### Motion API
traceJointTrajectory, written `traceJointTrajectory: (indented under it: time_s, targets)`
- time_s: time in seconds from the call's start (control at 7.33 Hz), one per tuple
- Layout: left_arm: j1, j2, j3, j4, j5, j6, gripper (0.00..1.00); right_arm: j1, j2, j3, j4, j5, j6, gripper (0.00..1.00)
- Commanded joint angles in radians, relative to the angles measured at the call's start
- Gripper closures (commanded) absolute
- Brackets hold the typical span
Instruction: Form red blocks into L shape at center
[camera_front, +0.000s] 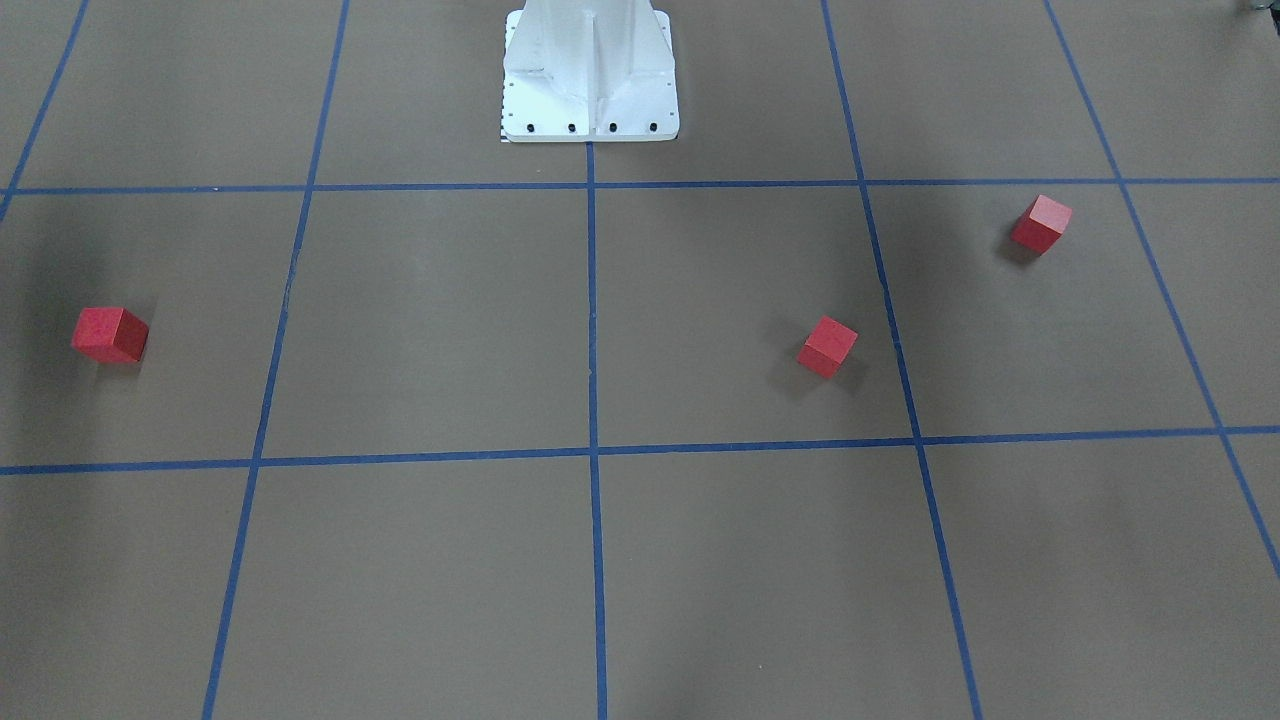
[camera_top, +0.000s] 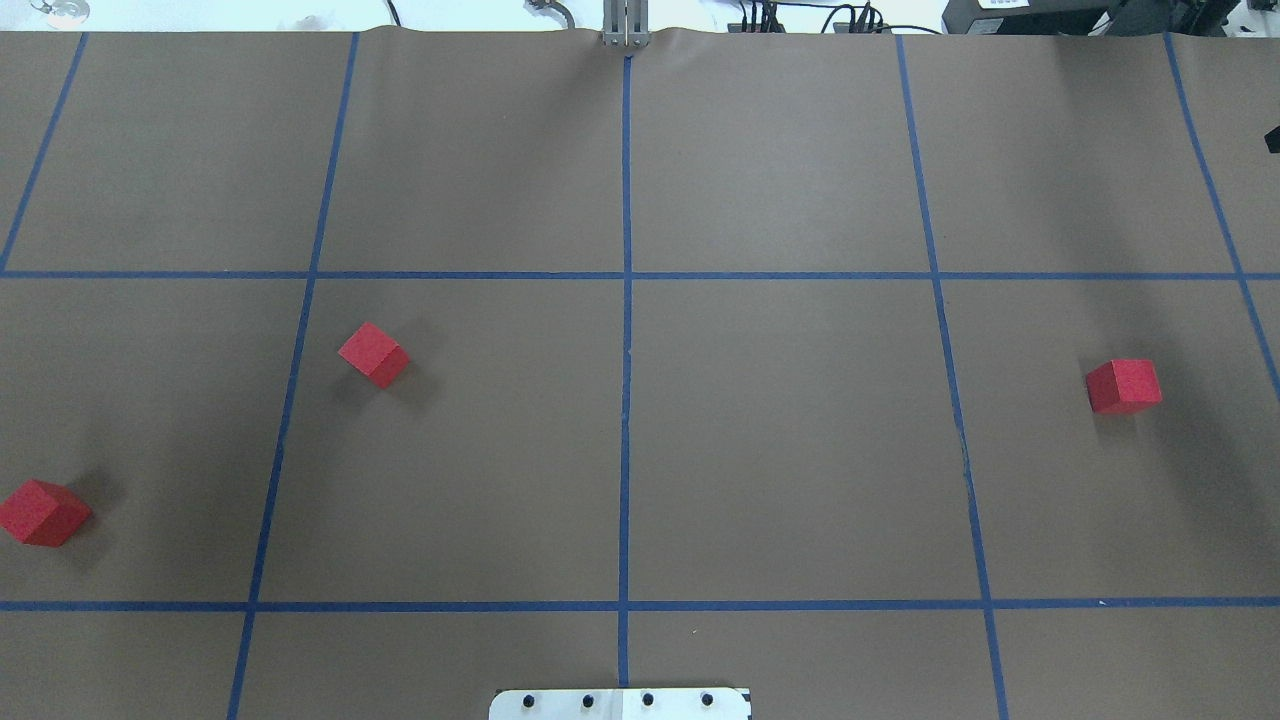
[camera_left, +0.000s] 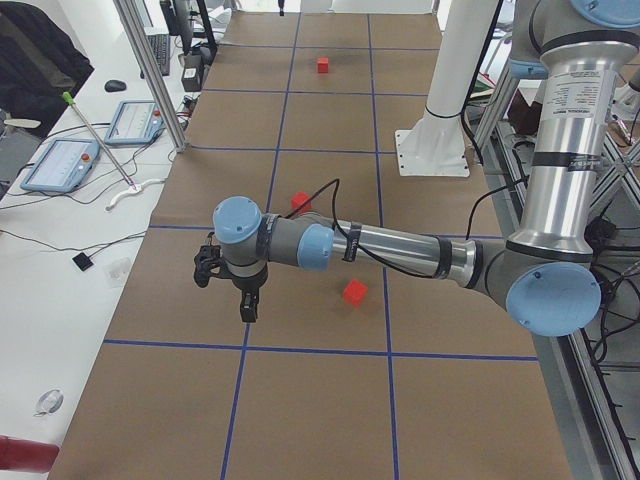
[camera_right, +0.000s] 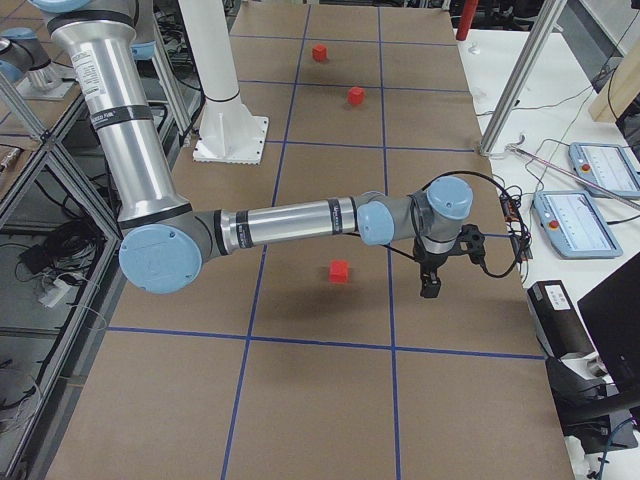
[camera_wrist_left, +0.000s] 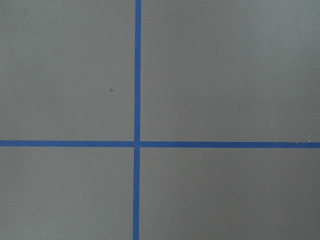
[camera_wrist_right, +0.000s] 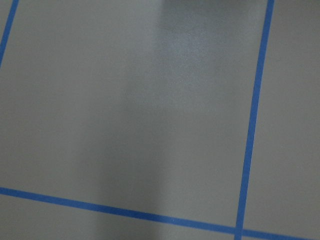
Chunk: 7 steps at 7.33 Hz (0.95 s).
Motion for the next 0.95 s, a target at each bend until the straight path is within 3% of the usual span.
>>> traceJointTrajectory:
  time_s: [0.0, 0.55, 0.82]
  targets:
    - [0.000, 0.027, -0.013, -0.009, -0.013, 0.003, 0.00, 0.013, -0.110, 0.151, -0.085, 0.002, -0.003, 0.00]
    - [0.000, 0.052, -0.018, -0.015, -0.013, 0.004, 0.00, 0.009, -0.137, 0.164, -0.078, 0.007, 0.005, 0.00]
    - [0.000, 0.054, -0.021, -0.015, -0.021, 0.004, 0.00, -0.093, -0.150, 0.217, -0.079, 0.022, 0.067, 0.00]
